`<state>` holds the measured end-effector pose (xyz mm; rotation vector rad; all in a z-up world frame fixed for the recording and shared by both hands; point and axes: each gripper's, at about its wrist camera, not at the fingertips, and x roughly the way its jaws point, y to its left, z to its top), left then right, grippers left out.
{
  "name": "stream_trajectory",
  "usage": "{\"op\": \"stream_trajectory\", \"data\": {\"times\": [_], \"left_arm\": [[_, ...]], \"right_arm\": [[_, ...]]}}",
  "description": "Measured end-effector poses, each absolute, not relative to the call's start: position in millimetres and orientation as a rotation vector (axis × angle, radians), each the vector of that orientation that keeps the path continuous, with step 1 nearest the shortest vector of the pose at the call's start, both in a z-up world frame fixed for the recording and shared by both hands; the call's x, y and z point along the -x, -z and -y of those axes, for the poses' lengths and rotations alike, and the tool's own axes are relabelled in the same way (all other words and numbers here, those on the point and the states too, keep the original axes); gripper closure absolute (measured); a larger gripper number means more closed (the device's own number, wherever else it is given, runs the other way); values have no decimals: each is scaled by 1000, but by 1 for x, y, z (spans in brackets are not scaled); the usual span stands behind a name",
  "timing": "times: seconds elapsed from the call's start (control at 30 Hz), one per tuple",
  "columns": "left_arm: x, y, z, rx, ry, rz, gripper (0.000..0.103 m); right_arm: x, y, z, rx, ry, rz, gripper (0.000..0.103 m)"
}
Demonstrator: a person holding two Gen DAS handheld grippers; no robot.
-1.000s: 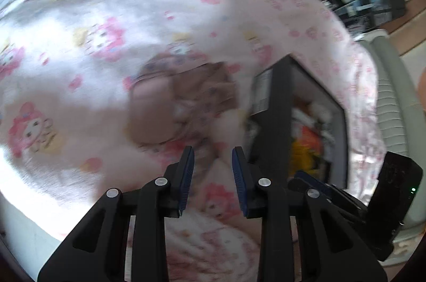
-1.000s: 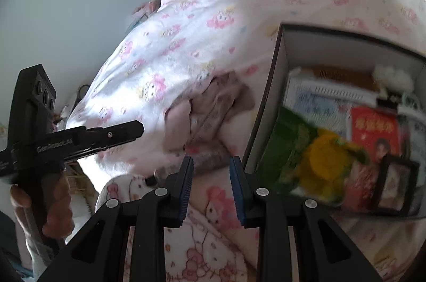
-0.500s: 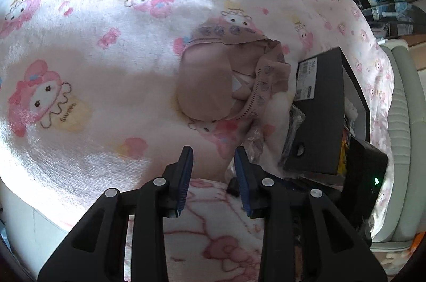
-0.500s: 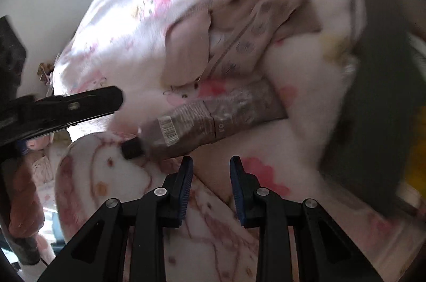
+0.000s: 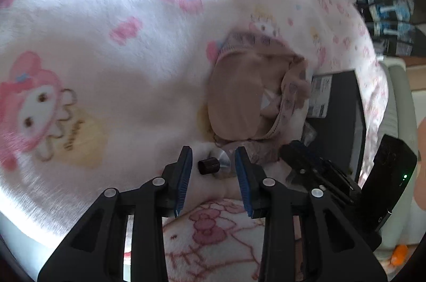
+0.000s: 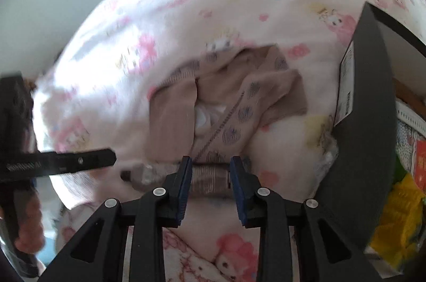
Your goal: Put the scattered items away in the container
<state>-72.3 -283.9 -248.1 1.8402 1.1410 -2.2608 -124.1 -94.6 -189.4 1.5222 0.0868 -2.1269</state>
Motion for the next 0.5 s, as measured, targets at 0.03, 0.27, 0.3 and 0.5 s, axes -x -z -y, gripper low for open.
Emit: {"op": "stream_trajectory", "data": {"times": [0.03, 0.27, 0.3, 0.5], "left_arm": [[74, 252, 284, -1860, 2247, -1131, 64], [83, 271, 282, -1973, 2238, -1269, 49], [85, 272, 281, -1980, 2238, -1292, 48], [87, 267, 263, -2048, 2290, -1139, 47]], "right_arm": [[124, 195, 96, -1549, 2112, -96, 77], [125, 220, 101, -1636, 2067, -95, 62], [127, 221, 100, -1646, 2061, -82, 62], [125, 224, 97, -1665, 2059, -78, 62]]}}
